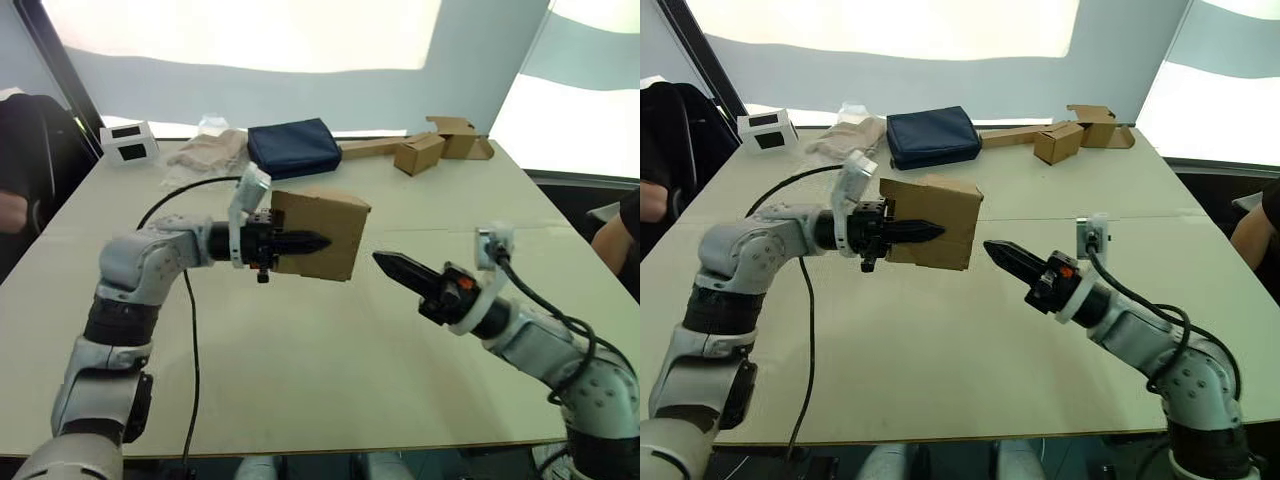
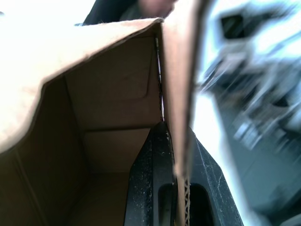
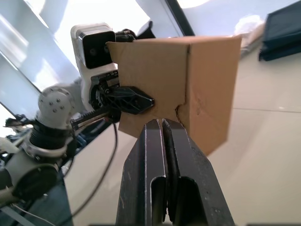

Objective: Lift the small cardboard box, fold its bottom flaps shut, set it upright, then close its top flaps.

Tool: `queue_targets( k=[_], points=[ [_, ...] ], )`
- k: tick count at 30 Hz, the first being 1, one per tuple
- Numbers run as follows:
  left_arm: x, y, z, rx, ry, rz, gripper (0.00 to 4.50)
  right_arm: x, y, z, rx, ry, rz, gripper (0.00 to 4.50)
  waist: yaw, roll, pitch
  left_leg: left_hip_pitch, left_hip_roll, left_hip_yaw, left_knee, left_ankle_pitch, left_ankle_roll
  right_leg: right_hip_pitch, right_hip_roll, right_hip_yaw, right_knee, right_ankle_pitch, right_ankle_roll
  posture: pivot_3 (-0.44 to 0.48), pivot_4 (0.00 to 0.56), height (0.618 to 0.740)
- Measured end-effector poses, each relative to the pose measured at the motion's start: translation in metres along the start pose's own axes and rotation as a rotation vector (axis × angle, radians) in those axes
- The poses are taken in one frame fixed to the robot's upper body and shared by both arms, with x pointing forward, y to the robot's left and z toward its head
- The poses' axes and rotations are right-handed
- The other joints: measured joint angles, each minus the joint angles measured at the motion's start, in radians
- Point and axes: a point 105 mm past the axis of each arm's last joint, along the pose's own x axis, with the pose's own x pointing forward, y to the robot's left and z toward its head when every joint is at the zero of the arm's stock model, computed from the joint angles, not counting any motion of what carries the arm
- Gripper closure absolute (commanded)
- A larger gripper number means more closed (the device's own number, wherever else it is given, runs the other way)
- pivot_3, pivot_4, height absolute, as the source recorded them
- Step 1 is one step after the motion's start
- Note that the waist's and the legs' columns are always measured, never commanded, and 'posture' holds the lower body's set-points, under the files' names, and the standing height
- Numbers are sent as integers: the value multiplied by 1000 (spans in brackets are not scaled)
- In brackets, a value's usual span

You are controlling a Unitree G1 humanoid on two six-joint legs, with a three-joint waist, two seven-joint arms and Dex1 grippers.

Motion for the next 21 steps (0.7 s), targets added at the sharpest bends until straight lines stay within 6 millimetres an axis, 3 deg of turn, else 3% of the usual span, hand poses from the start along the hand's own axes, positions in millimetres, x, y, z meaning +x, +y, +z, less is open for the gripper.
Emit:
queue_targets(
  k=[6, 15, 21],
  points=[
    [10, 14, -1, 141, 280, -10, 4500, -11, -7, -12, -31, 74, -44, 4446, 3, -1, 0, -1, 0, -1, 0, 0, 0, 0, 1, -1, 0, 0, 0, 0, 150, 740],
    [19, 14, -2, 317, 589, -117, 4500, -14, -14, -27, -66, 126, -83, 4446, 1, -1, 1, -1, 0, 0, 0, 0, 1, -1, 1, 0, -1, 0, 0, 0, 150, 740],
    [30, 13, -26, 518, 871, -249, 4500, -15, -18, -36, -59, 122, -118, 4446, 5, -1, 1, -2, 0, 0, 0, -1, 1, -1, 1, 0, -1, 0, 0, 0, 150, 740]
  ],
)
